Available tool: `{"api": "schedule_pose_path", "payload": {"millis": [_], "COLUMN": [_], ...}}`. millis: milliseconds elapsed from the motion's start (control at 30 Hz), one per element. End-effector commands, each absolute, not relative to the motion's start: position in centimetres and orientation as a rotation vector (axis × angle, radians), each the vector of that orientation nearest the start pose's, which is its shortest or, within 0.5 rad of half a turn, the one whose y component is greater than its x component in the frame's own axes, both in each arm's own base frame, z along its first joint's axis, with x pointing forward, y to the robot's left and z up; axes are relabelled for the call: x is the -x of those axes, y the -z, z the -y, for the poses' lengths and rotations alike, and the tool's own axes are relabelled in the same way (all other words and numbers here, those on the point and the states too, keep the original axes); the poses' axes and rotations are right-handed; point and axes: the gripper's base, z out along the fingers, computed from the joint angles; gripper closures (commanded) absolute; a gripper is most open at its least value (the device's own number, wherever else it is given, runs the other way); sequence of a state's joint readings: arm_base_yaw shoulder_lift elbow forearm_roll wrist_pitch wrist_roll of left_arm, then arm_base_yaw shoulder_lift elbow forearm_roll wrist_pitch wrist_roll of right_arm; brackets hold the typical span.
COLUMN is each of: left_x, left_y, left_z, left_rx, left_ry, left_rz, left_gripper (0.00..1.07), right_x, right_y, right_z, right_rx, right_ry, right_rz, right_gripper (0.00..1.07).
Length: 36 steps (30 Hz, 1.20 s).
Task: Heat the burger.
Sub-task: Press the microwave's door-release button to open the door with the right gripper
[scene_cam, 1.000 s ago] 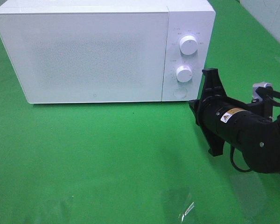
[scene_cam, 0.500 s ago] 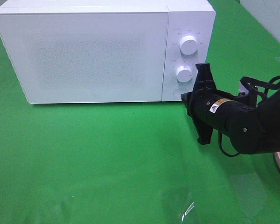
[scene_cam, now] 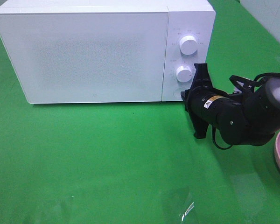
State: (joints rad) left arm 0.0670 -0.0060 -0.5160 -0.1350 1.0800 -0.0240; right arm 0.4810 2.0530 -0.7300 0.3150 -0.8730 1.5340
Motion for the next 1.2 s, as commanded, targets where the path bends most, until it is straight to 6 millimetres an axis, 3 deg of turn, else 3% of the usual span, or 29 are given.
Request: {"api": "schedule_pose_path", "payload": {"millis": [33,867,1200], "left_x": [0.7,0.6,0.6], "left_y": [-28.2,-28.2,-28.2], "left_z": [1.1,1.1,1.1], "left_rx": [0.084,0.085,0.085], "left_ry": [0.125,0.126,0.126], "left_rz": [-2.023,-2.028,-2.028], "left_gripper": [0.06,0.06,0.06], "right_x": [-32.5,-34.1,-34.9], "right_y": [-9.2,-8.2,-9.3], "right_z": [-14.4,-14.5,-14.5], "right_rx": [-1.395,-1.403,-1.344], "right_ry": [-1.194,-1.188,-1.221], "right_rz": [-1.629,-1.565,-1.479], "right_gripper": [1.07,1.07,1.07]}}
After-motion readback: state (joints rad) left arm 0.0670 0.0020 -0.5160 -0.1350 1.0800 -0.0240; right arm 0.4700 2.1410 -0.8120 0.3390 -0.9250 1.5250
